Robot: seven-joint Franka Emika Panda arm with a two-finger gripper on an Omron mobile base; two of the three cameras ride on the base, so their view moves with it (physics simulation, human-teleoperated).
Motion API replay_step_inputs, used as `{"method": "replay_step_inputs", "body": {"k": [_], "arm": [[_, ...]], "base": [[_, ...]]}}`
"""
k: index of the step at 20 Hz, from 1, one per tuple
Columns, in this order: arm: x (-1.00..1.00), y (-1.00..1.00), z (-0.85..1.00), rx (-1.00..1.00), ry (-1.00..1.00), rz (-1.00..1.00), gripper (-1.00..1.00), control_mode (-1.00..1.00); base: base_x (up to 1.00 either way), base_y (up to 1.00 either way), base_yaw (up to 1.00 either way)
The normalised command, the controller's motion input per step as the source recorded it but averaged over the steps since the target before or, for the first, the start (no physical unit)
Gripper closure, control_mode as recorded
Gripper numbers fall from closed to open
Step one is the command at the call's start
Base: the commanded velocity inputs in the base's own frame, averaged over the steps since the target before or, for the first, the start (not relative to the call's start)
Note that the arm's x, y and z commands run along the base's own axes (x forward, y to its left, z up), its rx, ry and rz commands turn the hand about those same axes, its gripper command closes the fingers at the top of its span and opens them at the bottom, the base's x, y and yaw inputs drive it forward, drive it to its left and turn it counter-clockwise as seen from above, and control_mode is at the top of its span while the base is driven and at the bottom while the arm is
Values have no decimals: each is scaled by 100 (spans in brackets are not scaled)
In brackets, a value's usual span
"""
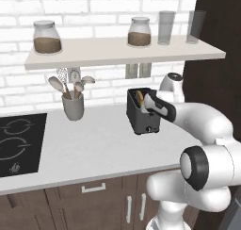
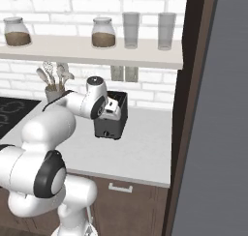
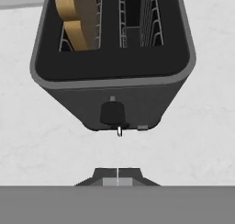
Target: Start the toaster. Once the lever pops up, take the bread to the plate on the dining counter.
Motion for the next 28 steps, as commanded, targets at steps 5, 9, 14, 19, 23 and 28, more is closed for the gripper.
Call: {"method": "replay_step_inputs", "body": {"k": [5, 9, 14, 19, 23, 28], "arm": [[21, 0, -15, 0, 0, 0, 100, -100], [24, 0, -11, 1, 0, 0, 100, -100], [17, 0, -14, 0, 0, 0, 100, -100], [24, 0, -8, 0, 0, 0, 100, -100], [25, 0, -6, 0, 0, 0, 100, -100], [31, 0, -1, 0, 0, 1, 100, -100]], "base": [[0, 0, 0], [0, 0, 0], [0, 0, 0], [0, 0, 0], [0, 0, 0], [0, 0, 0]]}}
